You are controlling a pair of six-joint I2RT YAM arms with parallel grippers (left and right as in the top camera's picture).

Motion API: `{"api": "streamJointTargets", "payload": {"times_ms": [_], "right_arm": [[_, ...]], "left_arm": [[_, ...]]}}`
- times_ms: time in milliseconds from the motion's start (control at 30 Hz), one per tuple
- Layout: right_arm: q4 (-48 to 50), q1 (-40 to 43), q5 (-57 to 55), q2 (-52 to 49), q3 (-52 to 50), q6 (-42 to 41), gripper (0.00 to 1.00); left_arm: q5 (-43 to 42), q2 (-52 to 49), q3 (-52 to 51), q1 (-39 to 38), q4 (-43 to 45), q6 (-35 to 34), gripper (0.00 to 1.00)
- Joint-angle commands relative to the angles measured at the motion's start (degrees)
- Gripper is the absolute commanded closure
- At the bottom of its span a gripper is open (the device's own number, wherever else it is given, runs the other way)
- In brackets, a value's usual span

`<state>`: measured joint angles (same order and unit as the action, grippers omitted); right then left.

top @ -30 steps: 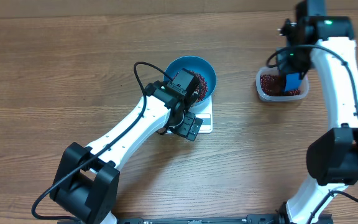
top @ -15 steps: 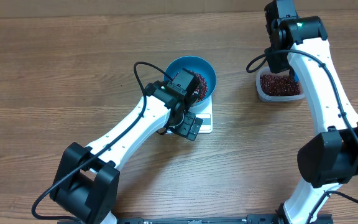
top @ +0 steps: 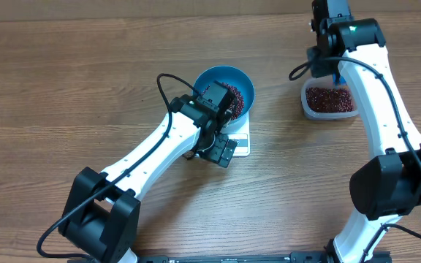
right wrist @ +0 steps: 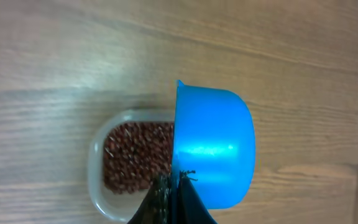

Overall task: Scoop item into bowl and weigh 150g on scale
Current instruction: 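Lower the scoop back into the bean tub with the right gripper, then swing the left arm back left and bring the scoop over the bowl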

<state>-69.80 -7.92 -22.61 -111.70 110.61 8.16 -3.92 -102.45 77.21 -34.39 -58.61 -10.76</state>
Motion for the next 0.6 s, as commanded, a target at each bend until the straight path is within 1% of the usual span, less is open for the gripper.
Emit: {"api": "streamJointTargets", "payload": {"times_ms": [0,33,67,100,200,233,333,567], "right_arm": [[-0.4,-1.3,4.2,2.3,7.8,-0.9,0.96],[-0.9,-1.7,7.7,2.3,9.8,-0.8,0.96],[-1.1,-2.5,15.6,2.4,12.3,-0.8,0.96],[-1.1,-3.0,19.7,2.4,13.2,-0.8,0.96],[-0.9,-4.8,27.3,2.4,13.5,-0.8,0.96],[-0.8,-5.8,29.7,2.3,13.5,-0.8,0.96],[0.2,-8.2,30.6,2.2,13.5,-0.6,0.96],[1.1,-14.2,30.4,1.3,13.5,-0.6,0.96]], "left_arm": [[-0.2,0.9,5.2,2.0,-2.9,-1.1,0.00],[-0.7,1.7,7.0,2.8,-3.6,-1.3,0.00],[-1.1,2.7,9.0,3.8,-4.1,-1.3,0.00],[-1.0,3.7,11.4,4.9,-4.6,-1.2,0.00],[-1.0,5.4,15.9,7.5,-5.5,-1.2,0.00],[-1.0,6.0,17.8,9.4,-5.8,-1.2,0.01],[-1.0,6.8,19.6,14.1,-6.1,-1.3,0.00],[0.2,6.2,19.5,24.1,-5.9,-2.8,0.00]]}}
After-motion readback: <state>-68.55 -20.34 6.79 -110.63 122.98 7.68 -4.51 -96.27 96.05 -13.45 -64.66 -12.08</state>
